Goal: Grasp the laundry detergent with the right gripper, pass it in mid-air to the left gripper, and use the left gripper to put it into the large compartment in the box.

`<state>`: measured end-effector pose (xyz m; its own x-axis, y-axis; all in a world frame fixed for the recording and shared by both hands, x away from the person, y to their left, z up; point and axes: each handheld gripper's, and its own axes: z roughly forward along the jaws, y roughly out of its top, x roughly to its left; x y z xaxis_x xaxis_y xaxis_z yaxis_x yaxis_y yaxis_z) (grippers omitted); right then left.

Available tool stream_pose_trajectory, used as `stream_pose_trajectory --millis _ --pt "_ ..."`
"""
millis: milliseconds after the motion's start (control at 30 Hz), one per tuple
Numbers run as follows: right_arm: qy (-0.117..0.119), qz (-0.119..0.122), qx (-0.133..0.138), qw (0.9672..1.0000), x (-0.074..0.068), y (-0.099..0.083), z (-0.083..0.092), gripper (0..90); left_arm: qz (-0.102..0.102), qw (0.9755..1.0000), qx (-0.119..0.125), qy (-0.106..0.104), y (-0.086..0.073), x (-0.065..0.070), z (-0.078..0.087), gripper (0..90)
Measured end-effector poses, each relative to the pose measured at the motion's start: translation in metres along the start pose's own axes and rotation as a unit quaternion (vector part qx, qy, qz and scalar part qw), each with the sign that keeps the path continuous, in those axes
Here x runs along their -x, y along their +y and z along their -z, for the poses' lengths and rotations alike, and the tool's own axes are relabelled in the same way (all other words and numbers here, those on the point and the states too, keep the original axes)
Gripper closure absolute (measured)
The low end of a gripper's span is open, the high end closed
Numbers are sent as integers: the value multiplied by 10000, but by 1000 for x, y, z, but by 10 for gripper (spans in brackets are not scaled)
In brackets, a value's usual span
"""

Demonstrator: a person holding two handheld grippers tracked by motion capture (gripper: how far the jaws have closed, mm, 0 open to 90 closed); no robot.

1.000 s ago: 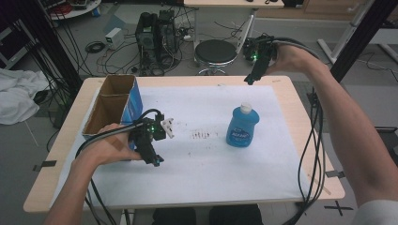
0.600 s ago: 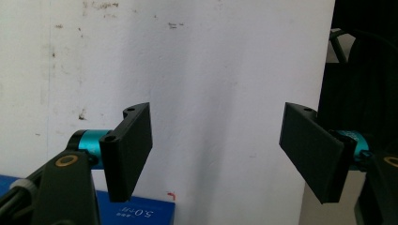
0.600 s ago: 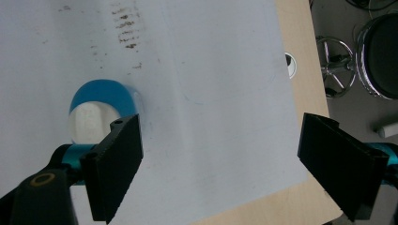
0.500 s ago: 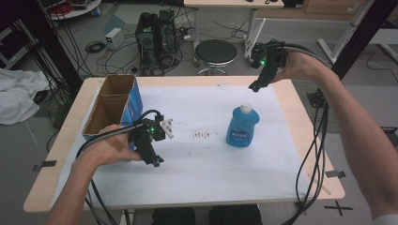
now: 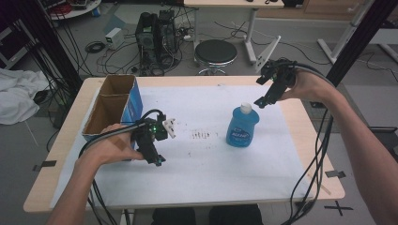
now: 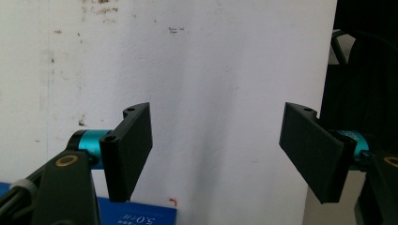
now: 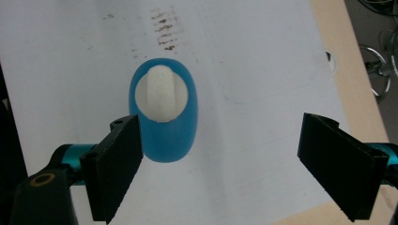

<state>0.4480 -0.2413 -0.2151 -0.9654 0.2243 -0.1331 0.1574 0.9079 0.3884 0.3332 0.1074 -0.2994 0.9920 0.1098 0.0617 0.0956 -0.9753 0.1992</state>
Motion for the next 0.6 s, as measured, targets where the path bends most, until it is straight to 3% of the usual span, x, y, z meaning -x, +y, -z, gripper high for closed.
stream_pose_trajectory --millis 167,200,267,300,333,367,433,500,533,600 --pt "103 -30 95 9999 -7 -10 -10 136 127 9999 90 -8 1 2 -2 260" --pt "106 -38 126 9999 -9 -12 -13 136 40 10000 24 -31 1 0 -1 260" --pt "137 -80 184 9997 -12 -16 -17 136 74 10000 52 23 2 1 -2 260" --pt "168 -214 200 9994 -16 -20 -21 136 85 9999 62 21 2 2 -2 260" --pt "168 -214 200 9994 -16 -20 -21 136 -28 10000 -21 4 2 0 -1 260" --pt "186 -206 243 9993 -17 -22 -23 136 91 9999 98 17 2 2 -3 260" --pt "188 -271 287 9990 -19 -27 -28 137 11 10000 14 1 2 1 -3 260" --pt "232 -370 457 9980 -22 -34 -35 136 89 9999 57 13 2 2 -4 260" --pt "232 -370 457 9980 -22 -34 -35 136 -4 10000 -9 -16 2 1 -3 260" --pt "272 -357 538 9975 -23 -39 -42 136 70 10000 33 1 3 2 -5 260"
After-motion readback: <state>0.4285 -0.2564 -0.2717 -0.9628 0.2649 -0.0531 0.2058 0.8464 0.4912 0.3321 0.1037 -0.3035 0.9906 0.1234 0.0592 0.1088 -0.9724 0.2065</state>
